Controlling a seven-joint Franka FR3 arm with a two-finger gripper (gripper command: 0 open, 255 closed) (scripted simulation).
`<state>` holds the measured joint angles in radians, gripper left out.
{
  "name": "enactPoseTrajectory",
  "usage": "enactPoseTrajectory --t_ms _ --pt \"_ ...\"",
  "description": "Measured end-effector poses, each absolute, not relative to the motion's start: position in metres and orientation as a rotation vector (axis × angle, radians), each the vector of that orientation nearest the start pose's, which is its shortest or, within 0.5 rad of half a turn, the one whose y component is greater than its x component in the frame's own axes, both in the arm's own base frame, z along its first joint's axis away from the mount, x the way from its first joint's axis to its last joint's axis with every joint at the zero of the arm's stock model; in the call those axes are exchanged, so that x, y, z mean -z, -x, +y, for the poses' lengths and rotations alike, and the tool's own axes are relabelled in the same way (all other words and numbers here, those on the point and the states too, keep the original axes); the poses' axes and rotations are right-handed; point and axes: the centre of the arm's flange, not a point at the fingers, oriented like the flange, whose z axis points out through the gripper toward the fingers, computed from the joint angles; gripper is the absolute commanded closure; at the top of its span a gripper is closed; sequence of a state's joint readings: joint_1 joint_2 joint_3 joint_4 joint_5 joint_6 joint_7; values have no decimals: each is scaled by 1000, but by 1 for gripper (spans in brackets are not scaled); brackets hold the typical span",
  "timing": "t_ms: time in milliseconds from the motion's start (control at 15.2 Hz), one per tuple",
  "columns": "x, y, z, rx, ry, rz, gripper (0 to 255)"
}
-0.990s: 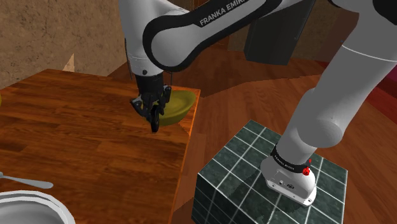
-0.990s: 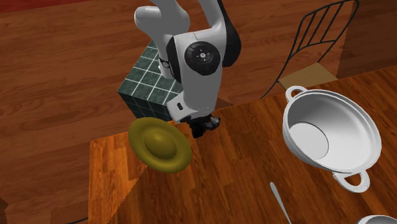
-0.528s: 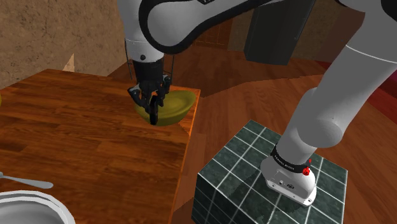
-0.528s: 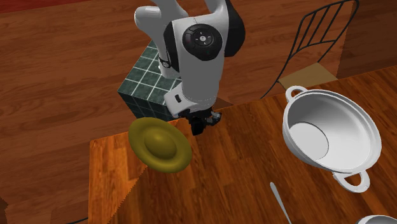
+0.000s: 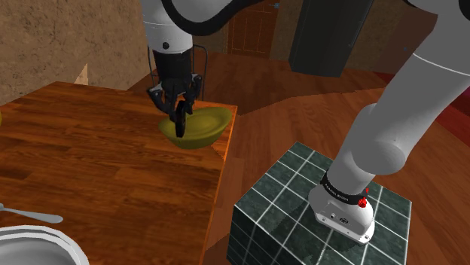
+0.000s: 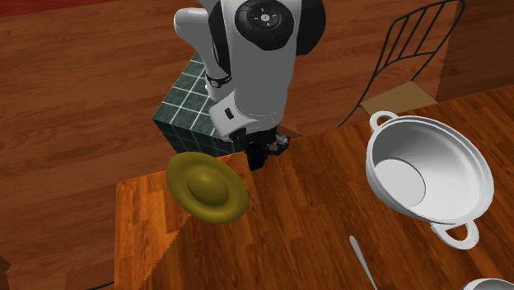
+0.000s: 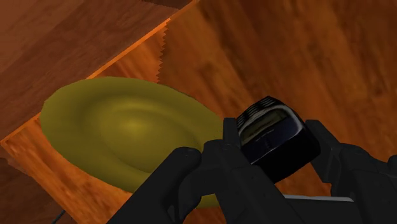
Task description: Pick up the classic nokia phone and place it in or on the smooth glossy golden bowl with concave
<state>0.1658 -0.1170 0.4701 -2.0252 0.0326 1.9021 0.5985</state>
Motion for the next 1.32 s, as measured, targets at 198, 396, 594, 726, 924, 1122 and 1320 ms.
enactPoseTrajectory --t_ms 198,396,594,726,924,1122,1320 --pt "-508 -417 318 -4 3170 -37 255" --pt "-522 -421 314 -4 3170 -37 255" --pt "-530 -440 288 -4 3170 -36 255" --pt "-536 -453 264 -4 3170 -34 255" --pt "-542 -475 235 -4 3170 -35 255" --pt "-547 -497 204 -4 3170 -34 255" --pt "-538 -502 195 -4 3170 -36 255"
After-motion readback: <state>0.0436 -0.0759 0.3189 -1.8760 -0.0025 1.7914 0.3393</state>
